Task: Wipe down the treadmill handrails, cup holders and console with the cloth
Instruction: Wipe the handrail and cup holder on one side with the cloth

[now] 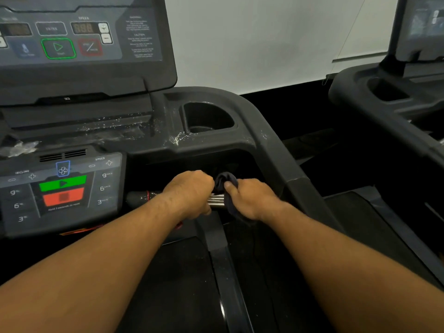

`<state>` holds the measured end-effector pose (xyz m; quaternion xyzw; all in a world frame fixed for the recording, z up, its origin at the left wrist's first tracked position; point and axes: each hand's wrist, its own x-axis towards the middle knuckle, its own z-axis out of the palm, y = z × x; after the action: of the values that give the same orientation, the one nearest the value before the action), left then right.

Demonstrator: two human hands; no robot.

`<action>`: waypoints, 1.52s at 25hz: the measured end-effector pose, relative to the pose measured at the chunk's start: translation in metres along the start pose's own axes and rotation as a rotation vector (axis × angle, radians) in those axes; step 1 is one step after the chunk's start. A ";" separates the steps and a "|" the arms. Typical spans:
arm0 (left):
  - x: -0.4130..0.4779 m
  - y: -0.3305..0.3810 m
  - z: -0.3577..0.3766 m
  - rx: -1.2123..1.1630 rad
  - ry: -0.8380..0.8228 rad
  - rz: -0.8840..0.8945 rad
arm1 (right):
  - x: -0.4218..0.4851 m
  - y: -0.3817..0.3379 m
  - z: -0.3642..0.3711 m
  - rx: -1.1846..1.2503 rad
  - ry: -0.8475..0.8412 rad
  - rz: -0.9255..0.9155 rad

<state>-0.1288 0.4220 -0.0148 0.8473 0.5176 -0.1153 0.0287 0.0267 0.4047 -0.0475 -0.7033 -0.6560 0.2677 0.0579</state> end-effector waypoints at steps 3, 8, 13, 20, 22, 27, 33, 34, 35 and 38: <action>-0.001 0.004 0.003 0.000 0.009 -0.026 | 0.017 -0.015 -0.014 -0.088 -0.097 0.069; -0.004 0.008 -0.002 0.012 -0.006 -0.033 | -0.006 0.003 0.020 -0.038 0.293 -0.101; -0.007 0.007 -0.002 0.093 0.007 0.020 | -0.041 0.038 0.046 -0.627 0.348 -0.266; -0.004 0.001 0.001 0.090 0.004 0.068 | -0.035 0.026 0.002 -1.155 0.156 -0.216; -0.001 0.001 0.000 0.103 -0.007 0.084 | -0.026 0.023 -0.008 -1.160 0.081 -0.221; 0.001 0.004 -0.001 0.109 -0.027 0.070 | -0.006 0.011 -0.018 -1.106 -0.101 -0.175; -0.003 0.009 -0.002 0.143 -0.011 0.032 | -0.057 0.017 0.004 -1.122 0.111 -0.198; -0.004 0.011 -0.004 0.148 -0.015 0.018 | -0.061 0.015 -0.004 -1.068 0.088 -0.221; -0.005 0.013 -0.006 0.151 -0.019 0.004 | -0.064 0.012 -0.015 -0.990 0.079 -0.238; -0.008 0.020 -0.011 0.183 -0.030 -0.010 | -0.070 0.008 -0.069 -0.777 0.317 -0.271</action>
<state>-0.1130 0.4080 -0.0033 0.8420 0.5085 -0.1751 -0.0416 0.0651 0.3559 0.0284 -0.6126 -0.7774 -0.1204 -0.0763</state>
